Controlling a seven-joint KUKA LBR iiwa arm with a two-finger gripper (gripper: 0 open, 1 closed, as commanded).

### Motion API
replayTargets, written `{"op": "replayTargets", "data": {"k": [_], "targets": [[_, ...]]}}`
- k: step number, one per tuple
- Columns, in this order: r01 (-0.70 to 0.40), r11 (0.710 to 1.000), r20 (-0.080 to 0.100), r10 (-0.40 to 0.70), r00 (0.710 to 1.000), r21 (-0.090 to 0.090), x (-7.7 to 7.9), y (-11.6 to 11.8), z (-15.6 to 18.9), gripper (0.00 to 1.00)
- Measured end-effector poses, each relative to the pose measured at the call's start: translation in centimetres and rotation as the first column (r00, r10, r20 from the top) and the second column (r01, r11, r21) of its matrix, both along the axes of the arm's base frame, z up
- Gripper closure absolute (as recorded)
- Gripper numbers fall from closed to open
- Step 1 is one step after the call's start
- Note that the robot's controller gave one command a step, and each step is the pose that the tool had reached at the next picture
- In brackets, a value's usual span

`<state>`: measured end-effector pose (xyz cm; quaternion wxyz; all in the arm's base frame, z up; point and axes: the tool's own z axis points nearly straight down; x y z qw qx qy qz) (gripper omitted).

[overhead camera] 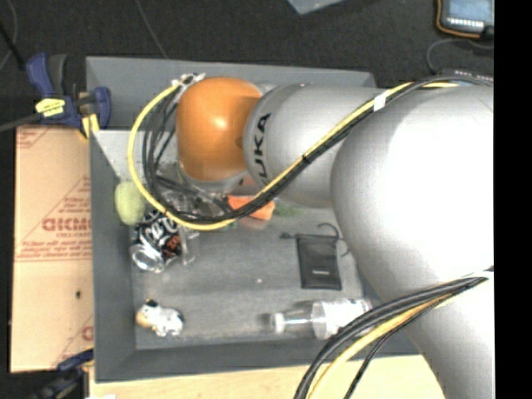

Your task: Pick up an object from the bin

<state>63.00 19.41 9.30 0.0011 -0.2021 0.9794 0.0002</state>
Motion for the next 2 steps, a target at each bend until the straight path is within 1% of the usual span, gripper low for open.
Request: {"op": "replayTargets", "data": {"k": [1, 2], "targets": [[0.001, 1.000, 0.009, -0.001, 1.000, 0.002, 0.3, 0.1, 2.3, 1.00], [0.001, 1.000, 0.015, -0.002, 1.000, 0.004, 0.4, 0.1, 3.5, 1.00]]}}
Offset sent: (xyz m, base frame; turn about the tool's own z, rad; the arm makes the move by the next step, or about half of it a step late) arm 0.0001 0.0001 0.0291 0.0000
